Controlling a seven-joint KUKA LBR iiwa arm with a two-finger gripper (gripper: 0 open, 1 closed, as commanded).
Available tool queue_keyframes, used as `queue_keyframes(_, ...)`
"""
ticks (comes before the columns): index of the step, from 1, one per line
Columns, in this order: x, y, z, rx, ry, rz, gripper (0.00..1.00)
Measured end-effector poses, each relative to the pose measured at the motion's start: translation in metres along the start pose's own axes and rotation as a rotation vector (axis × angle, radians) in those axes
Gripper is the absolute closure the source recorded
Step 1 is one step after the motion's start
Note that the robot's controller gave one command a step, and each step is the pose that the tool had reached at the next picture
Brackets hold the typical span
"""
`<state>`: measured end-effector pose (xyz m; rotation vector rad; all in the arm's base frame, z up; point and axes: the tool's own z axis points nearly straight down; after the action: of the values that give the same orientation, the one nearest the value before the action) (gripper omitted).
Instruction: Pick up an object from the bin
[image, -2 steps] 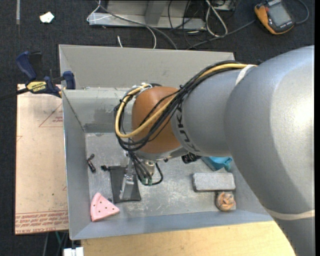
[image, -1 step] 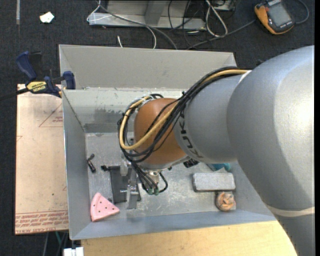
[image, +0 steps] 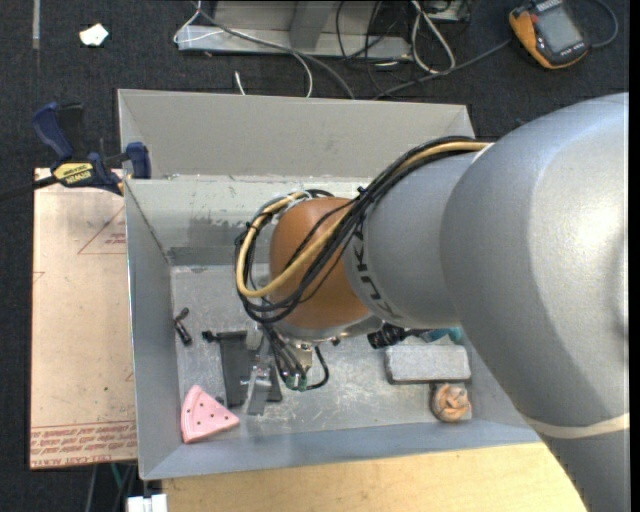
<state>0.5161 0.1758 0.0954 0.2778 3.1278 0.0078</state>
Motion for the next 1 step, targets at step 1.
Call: queue_keyframes(1, 0.0149, -0.0024, 0.0192, 0.001, 0.002, -0.223, 0.0)
